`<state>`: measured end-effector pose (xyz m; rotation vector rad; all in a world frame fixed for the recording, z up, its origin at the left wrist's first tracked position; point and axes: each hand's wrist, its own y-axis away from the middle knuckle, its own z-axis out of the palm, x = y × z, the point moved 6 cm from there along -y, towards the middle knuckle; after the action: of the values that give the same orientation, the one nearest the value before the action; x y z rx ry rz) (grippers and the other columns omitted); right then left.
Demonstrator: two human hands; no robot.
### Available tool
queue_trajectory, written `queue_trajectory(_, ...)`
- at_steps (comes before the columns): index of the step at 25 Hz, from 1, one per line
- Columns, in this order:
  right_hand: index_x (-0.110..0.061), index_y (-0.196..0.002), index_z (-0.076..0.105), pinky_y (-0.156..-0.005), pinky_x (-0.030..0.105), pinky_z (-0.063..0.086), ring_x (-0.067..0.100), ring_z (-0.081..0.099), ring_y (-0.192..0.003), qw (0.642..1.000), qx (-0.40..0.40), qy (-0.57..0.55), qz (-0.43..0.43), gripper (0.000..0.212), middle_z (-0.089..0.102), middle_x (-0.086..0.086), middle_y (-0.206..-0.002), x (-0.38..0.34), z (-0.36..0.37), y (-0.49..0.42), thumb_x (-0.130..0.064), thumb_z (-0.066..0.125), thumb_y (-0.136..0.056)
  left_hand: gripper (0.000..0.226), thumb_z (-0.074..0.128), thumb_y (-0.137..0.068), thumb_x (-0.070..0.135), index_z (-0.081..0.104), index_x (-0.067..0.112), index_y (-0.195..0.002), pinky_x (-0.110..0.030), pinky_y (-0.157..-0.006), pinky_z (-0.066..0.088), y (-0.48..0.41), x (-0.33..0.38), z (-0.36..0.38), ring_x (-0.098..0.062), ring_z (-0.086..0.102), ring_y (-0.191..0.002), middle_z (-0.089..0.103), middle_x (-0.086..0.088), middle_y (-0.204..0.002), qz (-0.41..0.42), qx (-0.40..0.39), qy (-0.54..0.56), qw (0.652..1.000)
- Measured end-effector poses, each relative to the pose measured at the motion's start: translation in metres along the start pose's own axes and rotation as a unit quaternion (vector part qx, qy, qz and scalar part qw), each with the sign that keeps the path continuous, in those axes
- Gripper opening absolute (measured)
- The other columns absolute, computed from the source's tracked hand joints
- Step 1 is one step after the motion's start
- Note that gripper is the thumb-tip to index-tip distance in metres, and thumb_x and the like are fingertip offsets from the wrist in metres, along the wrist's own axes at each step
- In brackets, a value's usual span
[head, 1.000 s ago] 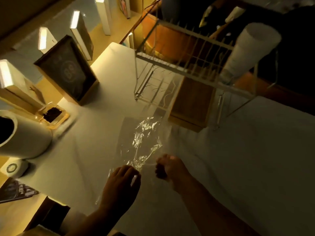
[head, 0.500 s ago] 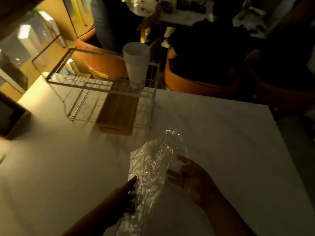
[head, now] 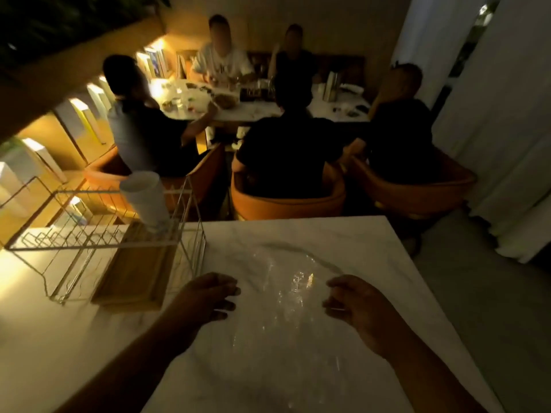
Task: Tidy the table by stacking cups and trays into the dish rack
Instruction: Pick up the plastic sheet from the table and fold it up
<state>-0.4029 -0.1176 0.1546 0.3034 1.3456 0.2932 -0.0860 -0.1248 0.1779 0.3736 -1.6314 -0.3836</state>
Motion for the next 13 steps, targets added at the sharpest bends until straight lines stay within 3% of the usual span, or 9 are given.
queue_trajectory(3,-0.013,-0.096,0.076,-0.082,0.043,0.058,0.025,0.07,-0.083,0.998,-0.019,0.037,-0.041,0.016,0.07,0.012,-0.083,-0.045,-0.002,-0.003,-0.016,0.06,-0.095,0.015,0.067,-0.095,0.026,0.079,0.018,-0.096,-0.04,-0.074,0.057,0.005,0.049,-0.001,-0.022,0.073,-0.075,0.079,-0.005,-0.092,0.043,0.012,0.006,0.999)
queue_trajectory(7,-0.011,-0.093,0.078,-0.067,0.033,0.057,0.021,0.064,-0.069,0.992,-0.03,0.08,-0.089,0.017,0.067,0.01,-0.073,-0.099,0.011,0.003,-0.021,0.064,-0.09,0.021,0.064,-0.097,0.027,0.081,0.028,-0.085,-0.031,-0.063,0.059,0.018,0.1,-0.02,-0.016,0.073,-0.066,0.078,-0.002,-0.084,0.103,0.048,-0.025,0.993)
queue_trajectory(10,-0.011,-0.09,0.078,-0.058,0.03,0.052,0.02,0.058,-0.06,0.987,-0.023,0.096,-0.123,0.017,0.063,0.008,-0.068,-0.136,0.023,0.013,-0.021,0.064,-0.091,0.018,0.066,-0.095,0.028,0.081,0.023,-0.085,-0.028,-0.057,0.057,0.027,0.13,-0.038,-0.015,0.072,-0.064,0.078,-0.003,-0.084,0.136,0.039,-0.029,0.99)
queue_trajectory(13,-0.008,-0.098,0.074,-0.051,0.03,0.04,0.016,0.049,-0.05,0.985,-0.036,0.083,-0.15,0.017,0.056,0.007,-0.06,-0.168,0.041,0.02,-0.011,0.058,-0.095,0.016,0.063,-0.097,0.021,0.077,0.015,-0.093,-0.03,-0.057,0.055,0.029,0.154,-0.055,-0.017,0.069,-0.059,0.078,-0.009,-0.085,0.157,0.018,-0.048,0.986)
